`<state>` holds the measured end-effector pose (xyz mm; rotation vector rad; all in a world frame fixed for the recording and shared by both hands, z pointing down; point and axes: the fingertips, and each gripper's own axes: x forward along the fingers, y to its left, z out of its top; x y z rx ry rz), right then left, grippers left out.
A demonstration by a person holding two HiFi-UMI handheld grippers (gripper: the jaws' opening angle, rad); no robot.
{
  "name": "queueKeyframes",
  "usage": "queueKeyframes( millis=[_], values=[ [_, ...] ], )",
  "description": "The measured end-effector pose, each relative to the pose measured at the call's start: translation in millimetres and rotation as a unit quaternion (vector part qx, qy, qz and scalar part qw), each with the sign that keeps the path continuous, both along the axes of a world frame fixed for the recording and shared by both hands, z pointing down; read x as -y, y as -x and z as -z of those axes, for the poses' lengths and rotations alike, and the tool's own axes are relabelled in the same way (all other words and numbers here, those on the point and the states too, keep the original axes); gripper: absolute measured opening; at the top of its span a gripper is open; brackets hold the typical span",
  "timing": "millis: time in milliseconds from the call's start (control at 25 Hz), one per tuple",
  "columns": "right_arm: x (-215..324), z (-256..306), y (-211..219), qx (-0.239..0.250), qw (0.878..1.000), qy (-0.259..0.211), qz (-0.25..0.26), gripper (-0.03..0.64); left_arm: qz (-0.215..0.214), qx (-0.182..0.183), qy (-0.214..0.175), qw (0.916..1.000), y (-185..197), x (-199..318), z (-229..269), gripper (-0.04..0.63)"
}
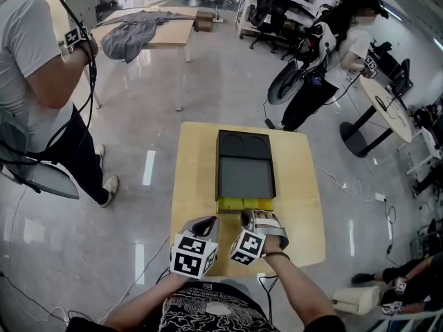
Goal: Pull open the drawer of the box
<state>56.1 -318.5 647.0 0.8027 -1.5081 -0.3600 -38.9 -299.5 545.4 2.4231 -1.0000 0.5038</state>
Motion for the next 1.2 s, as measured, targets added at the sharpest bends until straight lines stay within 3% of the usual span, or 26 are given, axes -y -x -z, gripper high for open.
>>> queueKeyframes(
  millis=[560,1200],
  values=[
    [-26,-5,-2,0.007,0.999,0.022,0.022,0.034,0.004,-0.003,0.001,1.0000,-26,-10,1,0.015],
    [-72,-12,14,0.007,1.000,0.020,0.024,0.032,0.031,0.001,0.007,0.9995,-5,-56,-9,0.015]
  ],
)
